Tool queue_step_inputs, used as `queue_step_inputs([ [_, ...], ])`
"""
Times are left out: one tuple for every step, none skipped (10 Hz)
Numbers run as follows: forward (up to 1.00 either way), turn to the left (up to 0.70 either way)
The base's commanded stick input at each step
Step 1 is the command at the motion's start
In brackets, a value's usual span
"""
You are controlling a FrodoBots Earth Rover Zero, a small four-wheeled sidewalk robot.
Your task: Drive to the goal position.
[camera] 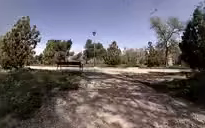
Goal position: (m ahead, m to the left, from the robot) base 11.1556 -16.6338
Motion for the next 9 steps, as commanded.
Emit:
queue_step_inputs([
  [0.7, 0.0],
  [0.7, 0.0],
  [0.7, 0.0],
  [0.7, 0.0],
  [0.7, 0.0],
  [0.7, 0.0],
  [0.7, 0.0],
  [0.7, 0.0],
  [0.7, 0.0],
])
